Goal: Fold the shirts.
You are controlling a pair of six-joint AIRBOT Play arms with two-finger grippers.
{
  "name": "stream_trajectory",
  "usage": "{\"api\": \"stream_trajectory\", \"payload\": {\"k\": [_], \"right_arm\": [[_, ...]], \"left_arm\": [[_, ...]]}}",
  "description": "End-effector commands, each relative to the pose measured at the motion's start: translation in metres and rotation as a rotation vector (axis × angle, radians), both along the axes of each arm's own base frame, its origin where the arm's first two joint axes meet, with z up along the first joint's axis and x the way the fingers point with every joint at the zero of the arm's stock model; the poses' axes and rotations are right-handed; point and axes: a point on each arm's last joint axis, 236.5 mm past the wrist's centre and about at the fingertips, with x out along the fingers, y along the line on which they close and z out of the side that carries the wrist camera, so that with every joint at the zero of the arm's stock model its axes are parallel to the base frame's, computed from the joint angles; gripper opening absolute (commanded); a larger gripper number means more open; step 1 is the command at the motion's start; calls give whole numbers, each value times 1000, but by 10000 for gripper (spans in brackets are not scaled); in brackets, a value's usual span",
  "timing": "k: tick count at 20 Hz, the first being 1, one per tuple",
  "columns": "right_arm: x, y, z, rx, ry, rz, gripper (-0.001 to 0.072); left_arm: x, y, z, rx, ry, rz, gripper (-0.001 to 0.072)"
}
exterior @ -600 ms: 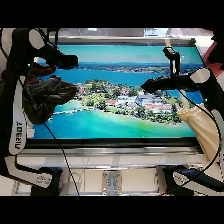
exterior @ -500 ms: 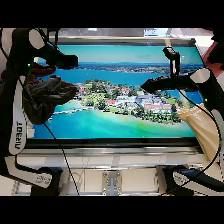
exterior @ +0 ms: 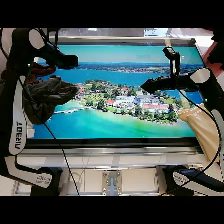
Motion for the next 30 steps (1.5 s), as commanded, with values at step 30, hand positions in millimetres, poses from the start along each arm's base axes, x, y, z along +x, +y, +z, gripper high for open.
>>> {"api": "stream_trajectory", "payload": {"k": [30], "right_arm": [[46, -30, 18, -140, -250, -60, 486]], "left_arm": [[37, 4, 24, 47, -203, -33, 21]]}}
